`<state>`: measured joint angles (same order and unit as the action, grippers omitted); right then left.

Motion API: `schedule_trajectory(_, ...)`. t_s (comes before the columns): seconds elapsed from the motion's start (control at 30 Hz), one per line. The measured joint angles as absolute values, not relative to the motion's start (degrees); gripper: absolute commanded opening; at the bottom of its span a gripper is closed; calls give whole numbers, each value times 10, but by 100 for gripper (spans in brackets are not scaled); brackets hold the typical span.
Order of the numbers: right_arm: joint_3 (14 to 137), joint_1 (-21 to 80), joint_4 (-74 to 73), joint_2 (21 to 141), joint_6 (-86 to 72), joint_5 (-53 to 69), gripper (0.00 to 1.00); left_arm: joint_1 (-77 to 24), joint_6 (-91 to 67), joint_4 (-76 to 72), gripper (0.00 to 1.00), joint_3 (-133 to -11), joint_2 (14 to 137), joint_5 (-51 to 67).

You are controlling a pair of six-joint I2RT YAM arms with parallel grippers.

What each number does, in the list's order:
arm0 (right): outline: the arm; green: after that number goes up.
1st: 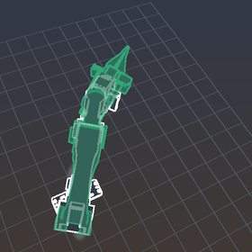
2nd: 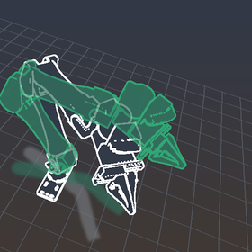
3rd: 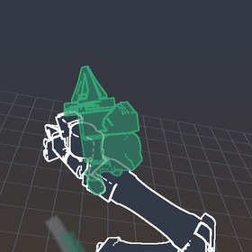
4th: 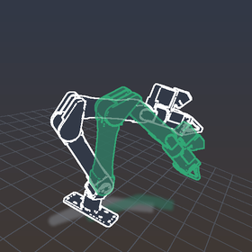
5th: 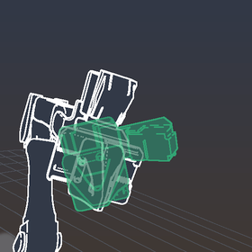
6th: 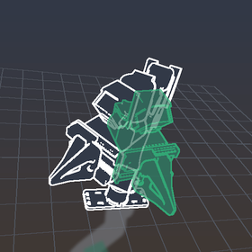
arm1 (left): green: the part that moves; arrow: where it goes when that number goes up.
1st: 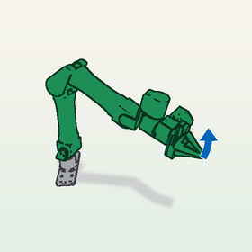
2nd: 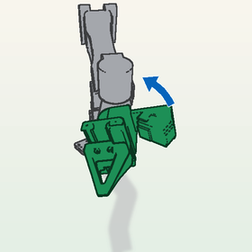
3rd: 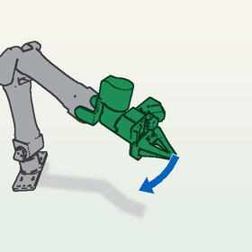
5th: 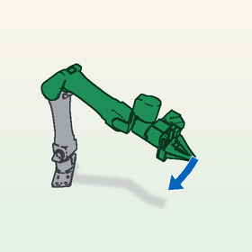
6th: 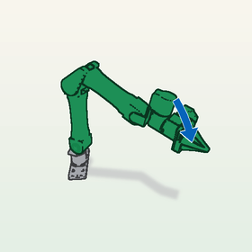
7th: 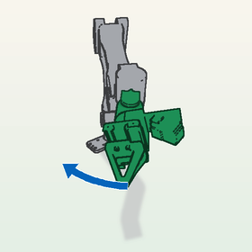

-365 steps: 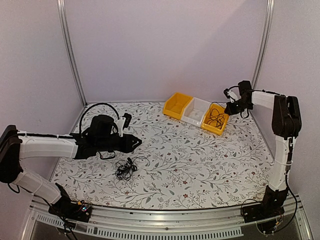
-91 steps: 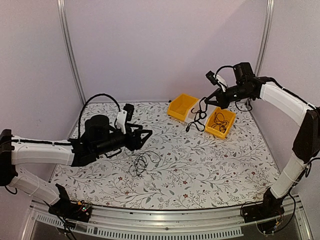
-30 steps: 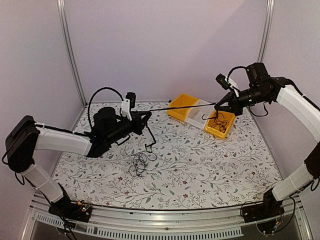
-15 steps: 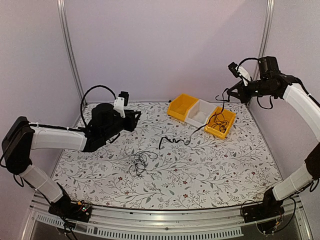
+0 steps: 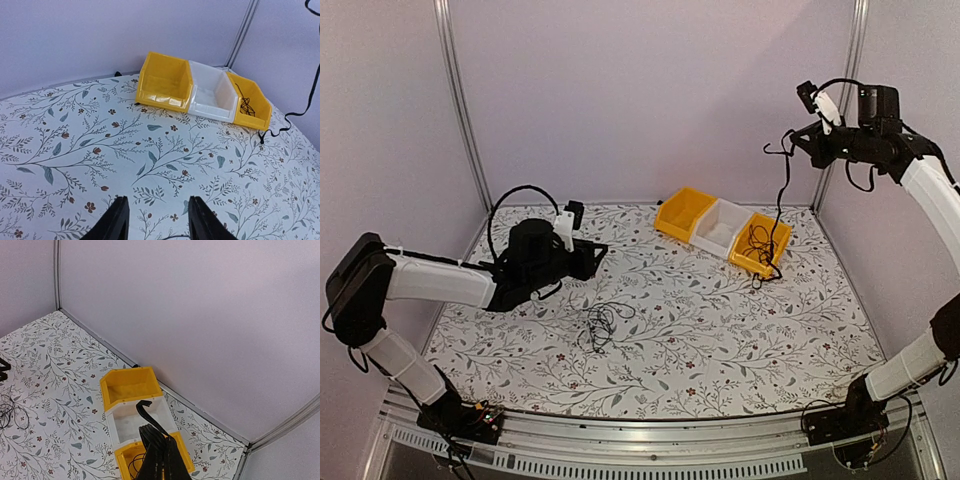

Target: Untangle the cables

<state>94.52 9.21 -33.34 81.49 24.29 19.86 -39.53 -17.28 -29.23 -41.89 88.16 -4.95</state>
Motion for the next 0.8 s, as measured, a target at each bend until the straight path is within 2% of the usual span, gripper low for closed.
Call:
schedule_trajectory(0.53,1072,74,-261,822,228,147,0,-396,-187,-288,40,-410,881,-36)
schedule_trajectory(0.8,1081,62,-229,855,240,119,0,-396,-189,-287,40,-410,881,-32)
